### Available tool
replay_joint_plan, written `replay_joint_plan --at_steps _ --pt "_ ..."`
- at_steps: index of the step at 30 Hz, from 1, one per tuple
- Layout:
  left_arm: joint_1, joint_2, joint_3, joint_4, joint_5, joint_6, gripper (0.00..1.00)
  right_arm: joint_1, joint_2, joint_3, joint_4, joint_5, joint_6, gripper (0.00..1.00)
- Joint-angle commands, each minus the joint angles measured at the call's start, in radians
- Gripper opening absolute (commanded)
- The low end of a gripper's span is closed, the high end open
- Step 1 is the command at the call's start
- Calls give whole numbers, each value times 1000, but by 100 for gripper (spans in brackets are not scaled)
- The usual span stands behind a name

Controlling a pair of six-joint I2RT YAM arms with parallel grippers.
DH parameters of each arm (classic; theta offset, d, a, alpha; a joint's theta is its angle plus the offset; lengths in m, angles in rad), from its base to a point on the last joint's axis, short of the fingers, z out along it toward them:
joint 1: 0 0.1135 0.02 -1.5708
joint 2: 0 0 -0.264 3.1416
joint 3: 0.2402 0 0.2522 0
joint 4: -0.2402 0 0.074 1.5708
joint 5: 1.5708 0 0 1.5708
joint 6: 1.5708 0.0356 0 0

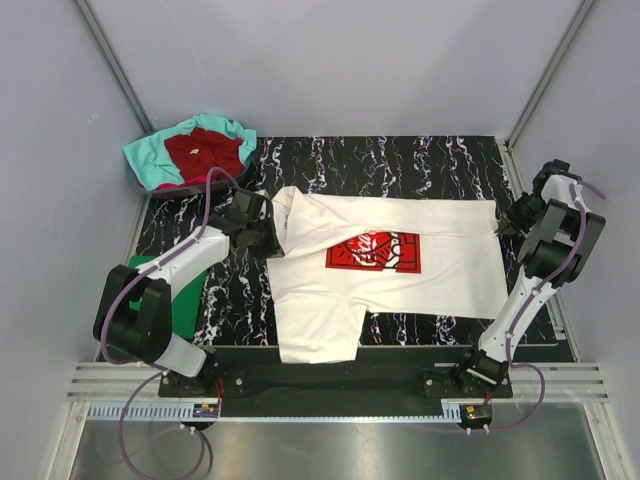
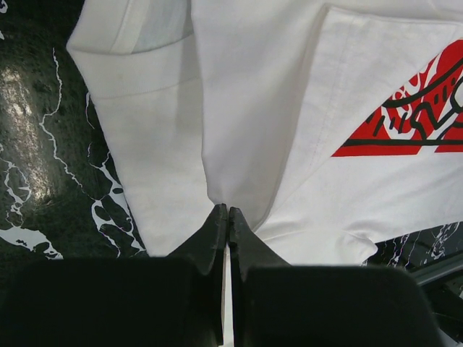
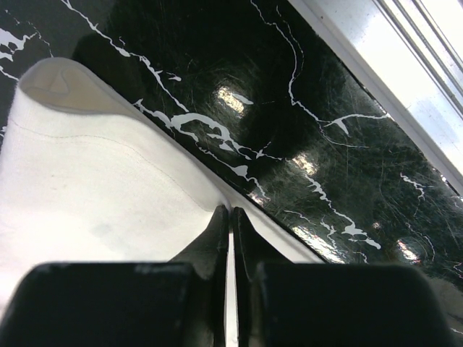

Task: Fold and stack the t-shirts
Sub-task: Fold the tshirt

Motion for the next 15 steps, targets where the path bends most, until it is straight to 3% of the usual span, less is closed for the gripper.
replay_joint_plan --at_steps 1,9,12,13,15 --pt "-1 -64 4 27 12 -11 0 -6 7 37 9 23 -5 5" --pt "-11 -44 -16 69 75 -24 1 -6 13 44 6 25 -5 6" --pt "-17 -65 -16 90 89 4 38 -4 11 46 0 29 -5 15" --pt "-17 -89 -1 90 78 21 58 -6 7 49 -9 31 -5 21" --pt "-17 -119 32 69 -7 86 69 -3 -25 47 -8 32 10 37"
